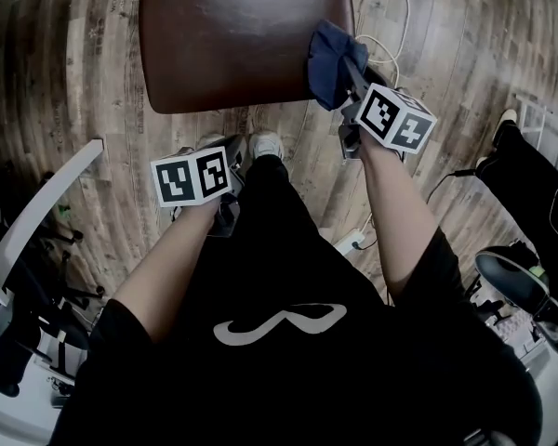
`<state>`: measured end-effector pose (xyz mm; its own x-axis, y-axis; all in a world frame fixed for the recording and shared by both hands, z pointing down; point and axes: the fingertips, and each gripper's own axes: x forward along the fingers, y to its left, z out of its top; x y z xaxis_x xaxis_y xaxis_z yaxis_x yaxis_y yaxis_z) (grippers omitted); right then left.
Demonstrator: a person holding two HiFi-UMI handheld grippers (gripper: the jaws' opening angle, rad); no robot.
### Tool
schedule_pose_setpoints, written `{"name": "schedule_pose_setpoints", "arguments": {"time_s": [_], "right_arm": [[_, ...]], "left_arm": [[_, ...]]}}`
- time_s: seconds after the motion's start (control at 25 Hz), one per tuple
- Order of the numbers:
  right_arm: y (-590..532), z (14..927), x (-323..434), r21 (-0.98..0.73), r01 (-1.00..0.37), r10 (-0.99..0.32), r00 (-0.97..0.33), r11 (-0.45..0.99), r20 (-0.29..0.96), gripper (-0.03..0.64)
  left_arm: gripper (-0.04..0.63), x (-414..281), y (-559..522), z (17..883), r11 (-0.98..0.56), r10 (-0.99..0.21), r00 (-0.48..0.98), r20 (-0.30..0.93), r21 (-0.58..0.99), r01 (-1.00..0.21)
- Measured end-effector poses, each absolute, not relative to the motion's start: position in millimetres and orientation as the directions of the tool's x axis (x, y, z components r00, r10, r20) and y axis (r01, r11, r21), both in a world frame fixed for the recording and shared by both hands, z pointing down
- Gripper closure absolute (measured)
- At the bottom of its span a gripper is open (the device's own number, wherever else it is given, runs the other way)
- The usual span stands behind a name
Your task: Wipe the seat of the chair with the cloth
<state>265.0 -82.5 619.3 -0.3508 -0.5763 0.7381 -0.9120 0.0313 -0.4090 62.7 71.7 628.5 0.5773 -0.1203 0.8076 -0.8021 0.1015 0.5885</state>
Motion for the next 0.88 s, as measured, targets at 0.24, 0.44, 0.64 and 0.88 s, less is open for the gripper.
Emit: {"name": "schedule_pose_setpoints", "arguments": {"time_s": [0.24, 0.44, 0.64, 0.88], "right_arm": [[-76.9, 624.6, 303.7, -0.364, -0.931, -0.582, -0.293, -0.007, 0.759, 0.563], [-76.6, 619.5, 318.3, -0.364, -0.931, -0.596, -0.285, -0.014, 0.751, 0.563], [-82.2, 582.5, 301.4, -0.432, -0.900, -0.635, -0.369, 0.062, 0.678, 0.563], [-71.8, 522.0, 275.1, -0.498, -0.851, -0.656, -0.474, 0.169, 0.587, 0.563]], "left_arm": [[0.583, 73.2, 73.7, 629.0, 0.099, -0.127, 0.580, 0.805, 0.592, -0.800], [0.583, 73.8, 79.3, 627.2, 0.114, -0.150, 0.587, 0.796, 0.604, -0.789], [0.583, 62.1, 81.8, 623.3, 0.137, -0.175, 0.575, 0.799, 0.598, -0.790], [0.583, 62.6, 71.3, 588.2, 0.107, -0.236, 0.614, 0.753, 0.648, -0.754]]}}
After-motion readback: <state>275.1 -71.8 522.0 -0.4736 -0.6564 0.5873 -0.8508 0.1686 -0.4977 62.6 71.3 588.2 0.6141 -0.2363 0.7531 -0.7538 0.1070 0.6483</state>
